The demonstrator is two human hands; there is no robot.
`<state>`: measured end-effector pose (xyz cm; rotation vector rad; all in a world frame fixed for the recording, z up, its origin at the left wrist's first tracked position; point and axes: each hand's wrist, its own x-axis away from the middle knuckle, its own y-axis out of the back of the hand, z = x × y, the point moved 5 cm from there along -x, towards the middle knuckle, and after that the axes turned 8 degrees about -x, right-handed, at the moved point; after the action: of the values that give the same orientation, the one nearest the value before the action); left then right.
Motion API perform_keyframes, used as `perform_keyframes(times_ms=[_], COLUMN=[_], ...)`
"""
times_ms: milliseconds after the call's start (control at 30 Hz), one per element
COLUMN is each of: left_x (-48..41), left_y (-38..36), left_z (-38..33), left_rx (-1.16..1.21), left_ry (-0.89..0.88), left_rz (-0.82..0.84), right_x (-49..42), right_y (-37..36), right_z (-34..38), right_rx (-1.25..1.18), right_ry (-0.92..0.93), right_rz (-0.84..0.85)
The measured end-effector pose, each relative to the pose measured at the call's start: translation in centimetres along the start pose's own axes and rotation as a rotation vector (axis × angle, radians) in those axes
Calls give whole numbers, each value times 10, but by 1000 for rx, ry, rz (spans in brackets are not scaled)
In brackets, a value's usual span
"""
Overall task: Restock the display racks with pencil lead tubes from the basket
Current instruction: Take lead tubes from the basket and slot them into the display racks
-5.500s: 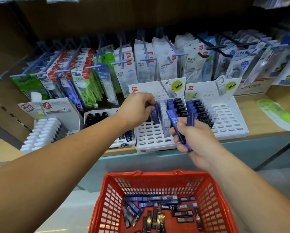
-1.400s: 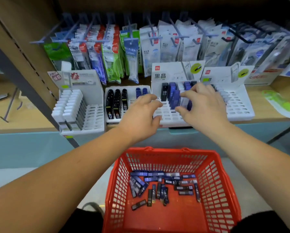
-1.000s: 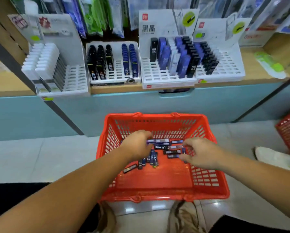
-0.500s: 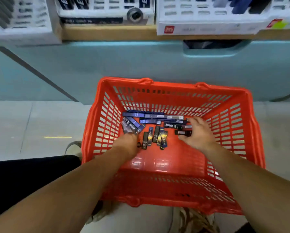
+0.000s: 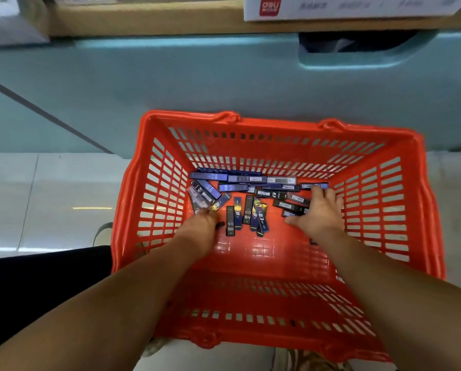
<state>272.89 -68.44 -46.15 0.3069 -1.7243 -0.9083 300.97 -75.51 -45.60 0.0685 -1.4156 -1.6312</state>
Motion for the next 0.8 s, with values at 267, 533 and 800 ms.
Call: perform_keyframes(times_ms=[267,533,800], left_x=[-4,-18,-24], left_y=[6,-3,5], left_z=[-16,-29,-38], left_rx=[346,509,403], left_ry=[241,329,192], left_rz=[-78,-95,-86], right_x=[16,20,11], right_y=[2,-33,-38], right_z=[-12,-18,-13], right_rx=[-555,-1024,-822], right_ry=[-245,-724,-638], right_rz=[-195,-47,-33])
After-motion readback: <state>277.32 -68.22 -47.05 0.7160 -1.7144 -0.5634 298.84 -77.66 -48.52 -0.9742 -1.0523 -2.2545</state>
